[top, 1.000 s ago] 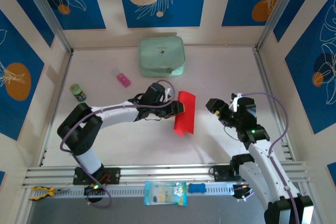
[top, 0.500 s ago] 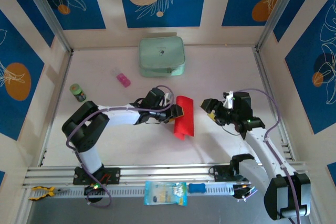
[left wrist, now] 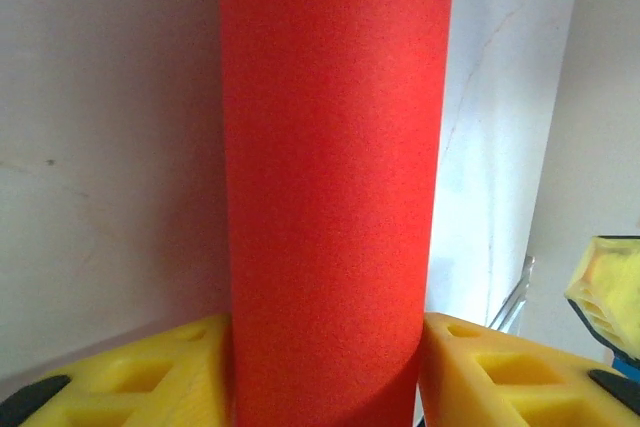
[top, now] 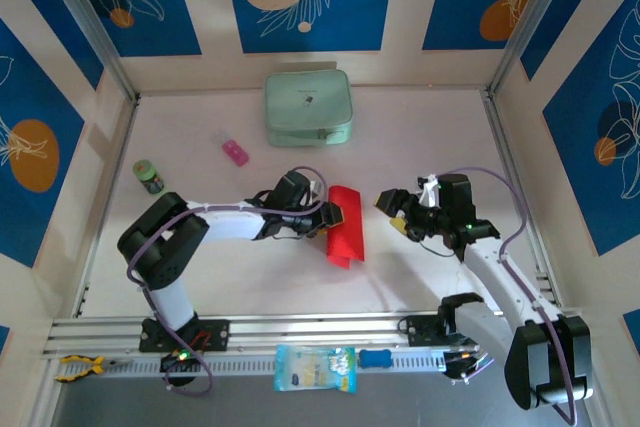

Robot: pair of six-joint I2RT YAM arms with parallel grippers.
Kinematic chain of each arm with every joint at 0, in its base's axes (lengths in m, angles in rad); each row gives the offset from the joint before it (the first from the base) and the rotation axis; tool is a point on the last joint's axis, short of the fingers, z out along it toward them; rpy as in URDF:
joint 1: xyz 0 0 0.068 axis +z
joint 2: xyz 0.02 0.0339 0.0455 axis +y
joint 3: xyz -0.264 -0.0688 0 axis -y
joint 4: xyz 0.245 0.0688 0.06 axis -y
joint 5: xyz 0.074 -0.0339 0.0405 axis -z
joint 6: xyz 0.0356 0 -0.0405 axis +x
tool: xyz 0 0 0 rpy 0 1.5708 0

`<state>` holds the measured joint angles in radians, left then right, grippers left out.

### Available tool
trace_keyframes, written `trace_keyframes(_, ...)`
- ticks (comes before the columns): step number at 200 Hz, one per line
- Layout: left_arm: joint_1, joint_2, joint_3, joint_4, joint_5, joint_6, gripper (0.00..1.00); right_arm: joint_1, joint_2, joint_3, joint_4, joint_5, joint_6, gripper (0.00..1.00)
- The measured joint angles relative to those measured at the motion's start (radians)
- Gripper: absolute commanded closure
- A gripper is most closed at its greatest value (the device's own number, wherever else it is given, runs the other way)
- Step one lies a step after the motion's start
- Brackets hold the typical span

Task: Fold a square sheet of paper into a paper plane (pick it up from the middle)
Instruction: First fold the square sheet of paper in half at the center of the table.

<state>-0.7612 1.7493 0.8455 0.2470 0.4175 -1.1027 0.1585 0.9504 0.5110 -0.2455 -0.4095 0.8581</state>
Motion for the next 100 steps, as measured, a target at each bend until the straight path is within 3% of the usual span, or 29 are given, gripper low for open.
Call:
trace_keyframes(33,0.003,0.000,-0.006,0.000,-0.004,0.000,0.51,0.026,0.013,0.018,-0.006,0.015,-0.011,0.00)
trace_keyframes(100,0.007,0.000,-0.016,0.000,-0.010,0.000,0.51,0.047,0.088,0.145,-0.171,0.207,-0.002,0.01)
